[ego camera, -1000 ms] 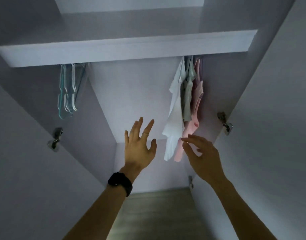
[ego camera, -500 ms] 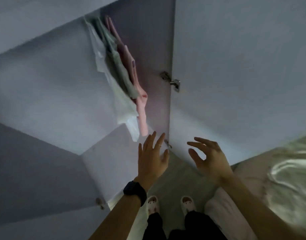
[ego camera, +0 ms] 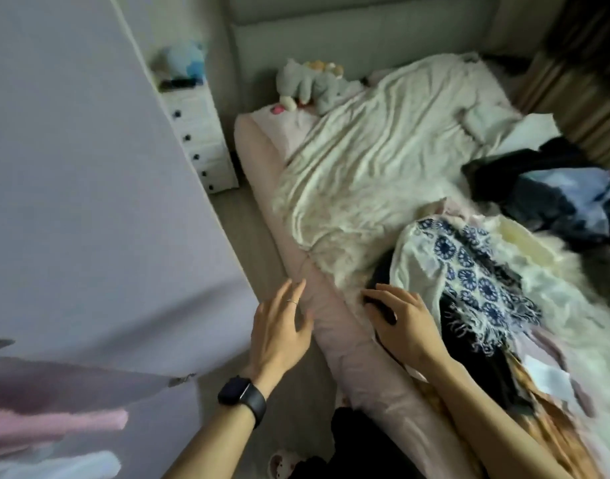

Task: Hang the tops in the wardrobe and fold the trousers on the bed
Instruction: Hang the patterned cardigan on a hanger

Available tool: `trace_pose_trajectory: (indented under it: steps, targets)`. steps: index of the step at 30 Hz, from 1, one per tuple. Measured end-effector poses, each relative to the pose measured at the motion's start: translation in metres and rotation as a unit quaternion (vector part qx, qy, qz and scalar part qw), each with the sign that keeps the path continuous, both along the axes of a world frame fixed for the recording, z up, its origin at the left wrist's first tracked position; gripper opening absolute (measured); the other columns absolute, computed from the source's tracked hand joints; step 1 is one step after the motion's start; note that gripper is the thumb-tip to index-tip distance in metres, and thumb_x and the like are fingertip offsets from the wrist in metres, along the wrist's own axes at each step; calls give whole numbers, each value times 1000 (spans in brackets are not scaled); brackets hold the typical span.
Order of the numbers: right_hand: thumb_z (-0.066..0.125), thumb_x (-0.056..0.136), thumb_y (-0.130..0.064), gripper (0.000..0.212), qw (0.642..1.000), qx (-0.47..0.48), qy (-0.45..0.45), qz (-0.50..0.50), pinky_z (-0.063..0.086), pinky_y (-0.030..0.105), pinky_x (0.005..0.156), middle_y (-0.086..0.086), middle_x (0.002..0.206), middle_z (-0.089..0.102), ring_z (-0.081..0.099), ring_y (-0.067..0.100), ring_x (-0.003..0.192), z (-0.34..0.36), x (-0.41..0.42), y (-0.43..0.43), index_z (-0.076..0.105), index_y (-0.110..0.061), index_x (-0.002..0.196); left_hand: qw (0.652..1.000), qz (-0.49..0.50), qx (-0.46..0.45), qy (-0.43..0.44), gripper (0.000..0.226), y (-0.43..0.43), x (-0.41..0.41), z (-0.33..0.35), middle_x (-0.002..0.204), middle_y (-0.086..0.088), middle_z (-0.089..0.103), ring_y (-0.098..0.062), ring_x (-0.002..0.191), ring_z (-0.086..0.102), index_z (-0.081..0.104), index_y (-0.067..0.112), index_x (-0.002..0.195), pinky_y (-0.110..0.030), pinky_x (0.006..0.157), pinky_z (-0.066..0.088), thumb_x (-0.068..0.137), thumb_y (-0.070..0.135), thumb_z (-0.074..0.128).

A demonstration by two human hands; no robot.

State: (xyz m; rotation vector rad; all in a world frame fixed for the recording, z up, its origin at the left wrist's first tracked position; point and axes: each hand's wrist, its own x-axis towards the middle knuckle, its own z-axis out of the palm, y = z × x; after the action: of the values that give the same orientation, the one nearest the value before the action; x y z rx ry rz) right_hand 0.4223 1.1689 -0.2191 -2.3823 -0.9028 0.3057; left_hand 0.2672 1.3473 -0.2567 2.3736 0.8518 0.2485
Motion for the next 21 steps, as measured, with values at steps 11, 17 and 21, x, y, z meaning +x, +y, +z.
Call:
trace_pose_trajectory:
  steps: [11,17,21]
  targets:
    - [65,95,-37,30,979,-9,30,-202,44,40,105,-6,133,64,56,25,123,-13,106,-131,70,-33,125,978,-204,-35,32,64,-69,198,-7,163,8,27,-13,149,24,34,38,154,-43,122,24,92,53,37]
    - [64,96,-36,34,978,-13,53,-202,46,41,102,-4,133,64,57,26,120,-18,177,-135,68,-30,129,978,-203,9,53,64,-60,281,-11,161,7,32,-16,148,29,38,33,153,-43,121,25,91,51,39]
    - [60,97,-42,38,977,-30,67,-201,46,38,100,-4,134,64,57,25,119,-32,223,-113,64,-29,132,975,-203,30,81,61,-37,326,-32,162,7,30,-14,149,26,36,33,154,-42,121,24,95,48,43]
